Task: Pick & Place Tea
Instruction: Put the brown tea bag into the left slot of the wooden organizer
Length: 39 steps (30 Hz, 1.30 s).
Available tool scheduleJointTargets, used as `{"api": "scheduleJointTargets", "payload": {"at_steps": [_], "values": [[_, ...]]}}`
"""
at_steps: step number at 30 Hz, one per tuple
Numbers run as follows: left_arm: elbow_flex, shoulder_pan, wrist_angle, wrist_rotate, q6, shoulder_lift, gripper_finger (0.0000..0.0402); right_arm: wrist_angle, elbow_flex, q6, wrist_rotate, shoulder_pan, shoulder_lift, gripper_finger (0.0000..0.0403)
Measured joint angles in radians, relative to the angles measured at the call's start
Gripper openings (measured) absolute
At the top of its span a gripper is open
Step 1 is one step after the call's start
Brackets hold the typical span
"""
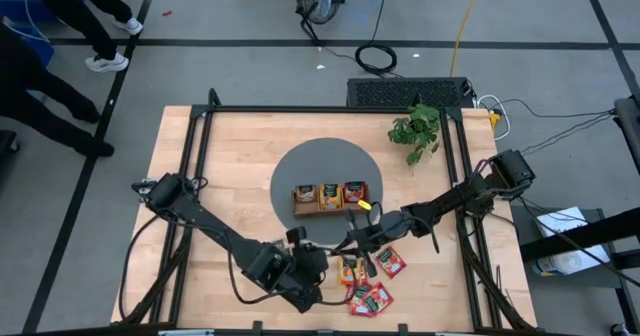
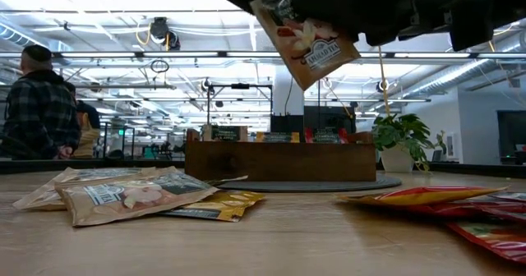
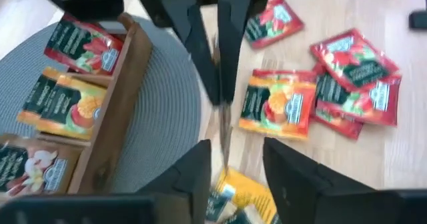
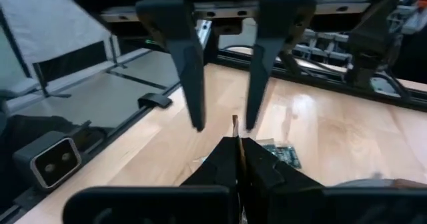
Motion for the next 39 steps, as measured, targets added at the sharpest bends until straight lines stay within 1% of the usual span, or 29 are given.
{"api": "scheduleJointTargets", "payload": {"at_steps": [4,6,8,11,13,16,20,23,26,29,31,34,36,39], "values": [[0.002,-0.023,-0.051,-0.016,-0.033,-0.022,0.0166,0.05,-0.027,0.0,0.003,-0.009,0.0,0.0],[0.001,-0.044,-0.101,-0.036,-0.082,-0.032,0.0169,0.082,-0.047,0.0,0.002,-0.016,0.0,0.0],[0.002,-0.079,-0.141,-0.077,-0.149,-0.037,0.0169,0.13,-0.074,0.0,0.004,-0.026,0.0,0.0],[0.0,-0.154,-0.209,-0.167,-0.249,-0.037,0.017,0.21,-0.114,0.007,0.004,-0.05,0.0,0.0],[0.0,-0.209,-0.239,-0.246,-0.324,-0.038,0.017,0.262,-0.13,0.014,0.004,-0.07,0.0,0.0],[-0.033,-0.288,-0.229,-0.365,-0.388,-0.037,0.017,0.313,-0.132,0.025,0.003,-0.107,0.0,0.0],[-0.143,-0.365,-0.163,-0.522,-0.493,-0.036,0.017,0.379,-0.105,0.026,-0.009,-0.158,0.0,0.0],[-0.25,-0.392,-0.07,-0.613,-0.56,-0.035,0.017,0.424,-0.071,0.027,-0.068,-0.196,0.025,0.0],[-0.353,-0.395,0.061,-0.627,-0.557,-0.035,0.017,0.442,-0.012,0.028,-0.074,-0.227,0.097,0.0],[-0.413,-0.391,0.14,-0.626,-0.533,-0.033,0.017,0.442,0.07,0.048,-0.069,-0.267,0.209,0.0],[-0.425,-0.39,0.143,-0.627,-0.546,-0.034,0.017,0.479,0.119,0.063,-0.029,-0.292,0.286,0.0],[-0.427,-0.393,0.145,-0.627,-0.55,-0.034,0.017,0.602,0.16,0.072,0.012,-0.326,0.38,0.0],[-0.424,-0.4,0.144,-0.628,-0.542,-0.034,0.017,0.671,0.165,0.126,0.006,-0.354,0.427,0.0],[-0.424,-0.405,0.141,-0.628,-0.525,-0.034,0.017,0.671,0.176,0.219,0.006,-0.391,0.473,0.0]]}}
